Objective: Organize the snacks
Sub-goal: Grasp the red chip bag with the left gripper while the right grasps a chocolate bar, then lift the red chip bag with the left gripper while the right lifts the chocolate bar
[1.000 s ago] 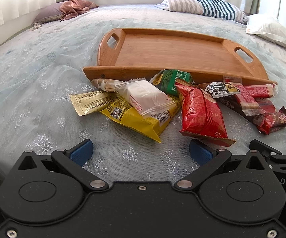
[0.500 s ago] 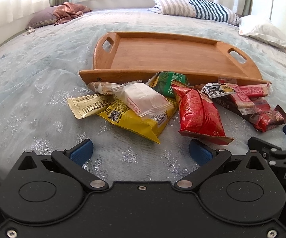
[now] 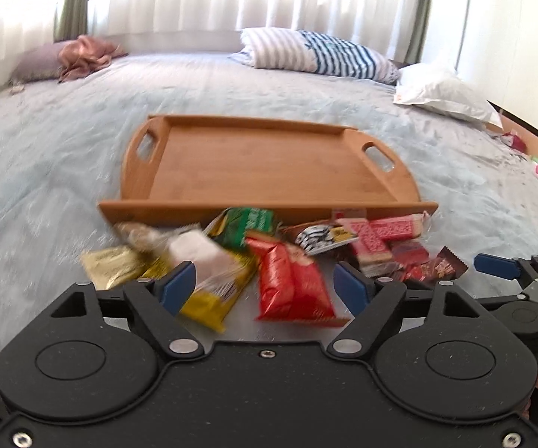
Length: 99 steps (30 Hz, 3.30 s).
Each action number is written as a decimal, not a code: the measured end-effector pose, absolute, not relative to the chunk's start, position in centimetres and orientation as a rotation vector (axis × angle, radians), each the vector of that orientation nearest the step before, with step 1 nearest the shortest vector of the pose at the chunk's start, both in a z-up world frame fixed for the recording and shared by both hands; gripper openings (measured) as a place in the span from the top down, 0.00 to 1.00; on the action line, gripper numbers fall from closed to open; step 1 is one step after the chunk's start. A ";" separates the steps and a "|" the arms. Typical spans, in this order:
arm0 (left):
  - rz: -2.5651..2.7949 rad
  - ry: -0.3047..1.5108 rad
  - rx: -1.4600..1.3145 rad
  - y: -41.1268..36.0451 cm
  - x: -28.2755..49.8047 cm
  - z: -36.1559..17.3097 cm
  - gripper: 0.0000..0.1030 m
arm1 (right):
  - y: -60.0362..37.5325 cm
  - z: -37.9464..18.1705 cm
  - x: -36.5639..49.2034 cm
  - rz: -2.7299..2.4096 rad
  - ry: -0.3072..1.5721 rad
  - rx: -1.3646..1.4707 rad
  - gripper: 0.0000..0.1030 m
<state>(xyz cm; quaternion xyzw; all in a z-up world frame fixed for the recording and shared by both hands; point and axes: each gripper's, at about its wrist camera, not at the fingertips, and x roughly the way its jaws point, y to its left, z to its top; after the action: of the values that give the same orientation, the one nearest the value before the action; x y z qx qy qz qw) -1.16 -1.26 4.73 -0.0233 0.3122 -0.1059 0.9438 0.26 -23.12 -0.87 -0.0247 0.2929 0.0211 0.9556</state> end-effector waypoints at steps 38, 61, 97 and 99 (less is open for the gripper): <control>-0.234 0.669 -0.007 -3.0 0.8 2.8 0.57 | -22.9 1.0 -1.5 0.114 0.569 -0.012 0.33; -0.223 0.661 -0.032 -2.7 0.4 3.2 0.57 | -23.2 1.8 -2.0 0.106 0.521 0.012 0.35; -0.228 0.600 -0.071 -1.5 -0.4 6.3 0.57 | -24.2 0.2 -1.0 0.081 0.620 0.066 0.24; -0.225 0.601 -0.074 -1.5 -0.2 6.3 0.57 | -24.4 0.4 -0.8 0.083 0.609 0.099 0.24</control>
<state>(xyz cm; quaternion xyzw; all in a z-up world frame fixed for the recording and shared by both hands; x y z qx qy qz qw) -0.24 -1.51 6.33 -0.0363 0.2952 -0.1105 0.9483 -0.82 -24.38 0.43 0.0488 0.2994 0.0407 0.9520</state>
